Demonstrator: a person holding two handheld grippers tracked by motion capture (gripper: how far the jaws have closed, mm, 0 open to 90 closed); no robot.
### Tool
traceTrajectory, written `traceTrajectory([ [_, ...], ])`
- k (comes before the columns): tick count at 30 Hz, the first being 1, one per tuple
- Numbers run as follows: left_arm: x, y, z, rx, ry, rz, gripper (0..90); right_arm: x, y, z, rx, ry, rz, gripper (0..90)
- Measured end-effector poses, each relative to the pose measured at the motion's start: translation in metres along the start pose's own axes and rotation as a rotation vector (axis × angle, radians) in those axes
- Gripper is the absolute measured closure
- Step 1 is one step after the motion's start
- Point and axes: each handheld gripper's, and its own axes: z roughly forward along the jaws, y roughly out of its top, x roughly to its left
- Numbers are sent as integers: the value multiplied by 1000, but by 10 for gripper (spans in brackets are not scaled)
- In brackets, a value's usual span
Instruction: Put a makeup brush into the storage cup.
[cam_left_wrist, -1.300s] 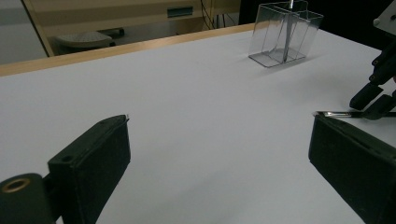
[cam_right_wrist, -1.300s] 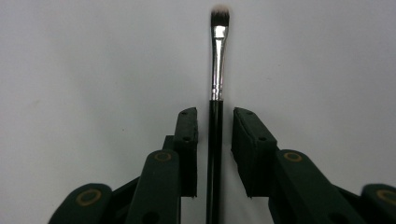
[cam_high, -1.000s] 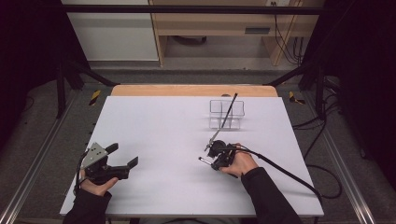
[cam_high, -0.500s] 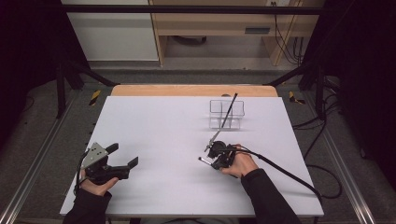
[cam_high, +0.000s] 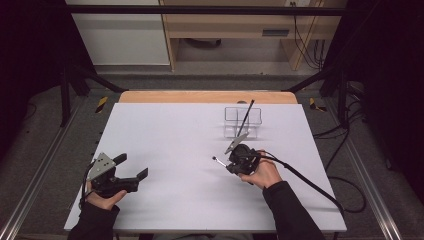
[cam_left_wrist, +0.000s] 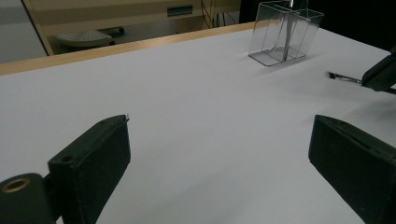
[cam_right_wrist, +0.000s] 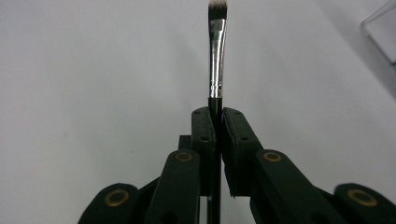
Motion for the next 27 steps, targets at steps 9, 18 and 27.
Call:
traceTrajectory([
  [9,0,0,0,1,1,-1,51,-6,-3,-23,-177,-49,69,839],
  [18,0,0,1,3,1,-2,51,-15,-15,-46,-357,-94,154,840],
  [27,0,0,1,7,0,2,51,-23,-21,-70,-518,-171,232,839],
])
